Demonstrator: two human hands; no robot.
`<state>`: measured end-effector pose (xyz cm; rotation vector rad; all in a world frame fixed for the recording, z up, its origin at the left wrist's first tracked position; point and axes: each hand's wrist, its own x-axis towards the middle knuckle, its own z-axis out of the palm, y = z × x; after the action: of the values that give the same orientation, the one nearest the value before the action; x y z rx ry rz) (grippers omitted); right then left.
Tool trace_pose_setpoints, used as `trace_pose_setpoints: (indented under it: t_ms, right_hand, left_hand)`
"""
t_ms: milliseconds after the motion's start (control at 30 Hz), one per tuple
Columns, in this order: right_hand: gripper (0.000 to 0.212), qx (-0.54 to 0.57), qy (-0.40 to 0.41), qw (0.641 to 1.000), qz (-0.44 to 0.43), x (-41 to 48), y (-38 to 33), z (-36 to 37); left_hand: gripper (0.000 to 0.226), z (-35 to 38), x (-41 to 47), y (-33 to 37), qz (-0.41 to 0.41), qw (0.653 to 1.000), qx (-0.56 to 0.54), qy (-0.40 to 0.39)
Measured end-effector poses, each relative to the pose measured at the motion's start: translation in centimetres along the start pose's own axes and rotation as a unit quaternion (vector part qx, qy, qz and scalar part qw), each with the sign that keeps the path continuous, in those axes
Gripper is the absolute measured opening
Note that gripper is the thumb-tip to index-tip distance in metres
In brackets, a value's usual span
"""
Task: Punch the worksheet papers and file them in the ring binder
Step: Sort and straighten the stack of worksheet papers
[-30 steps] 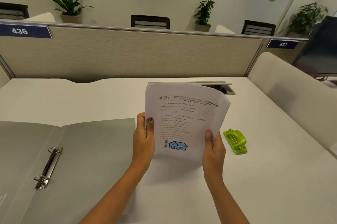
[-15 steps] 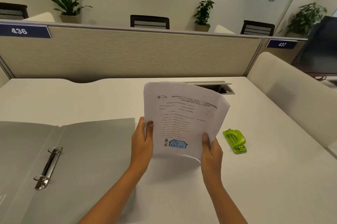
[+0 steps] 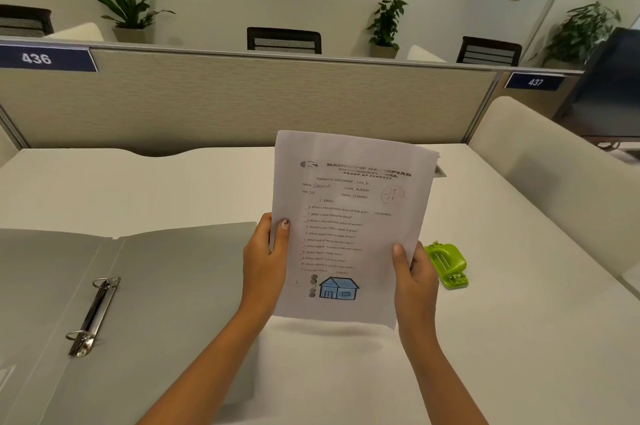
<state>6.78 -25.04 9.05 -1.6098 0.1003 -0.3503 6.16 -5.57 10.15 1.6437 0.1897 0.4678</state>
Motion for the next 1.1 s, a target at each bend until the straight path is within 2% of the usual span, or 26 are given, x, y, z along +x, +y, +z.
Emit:
trace_pose_setpoints:
  t_ms: [300, 667, 833, 1100]
  right_hand:
    - [0.015, -0.02, 0.012, 0.999, -0.022, 0.7, -0.3, -0.8]
    - [0.011, -0.025, 0.01, 0.999, -0.046, 1.2, -1.0, -1.0]
    - [0.005, -0.018, -0.008, 1.0, -0.021, 1.2, -0.8, -1.8]
    - [0.013, 0.05, -0.05, 0.996, 0.063, 0.0, -0.3, -2.9]
  left_hand:
    - [0.021, 0.0, 0.2, 0.3, -0.045, 0.998, -0.033, -0.008]
    - [0.021, 0.1, 0.4, 0.7, -0.058, 0.997, -0.045, -0.003]
    - [0.021, -0.2, 0.8, 0.7, -0.075, 0.995, -0.06, 0.021]
    - [0.021, -0.6, 1.1, 0.8, -0.082, 0.993, -0.073, 0.031]
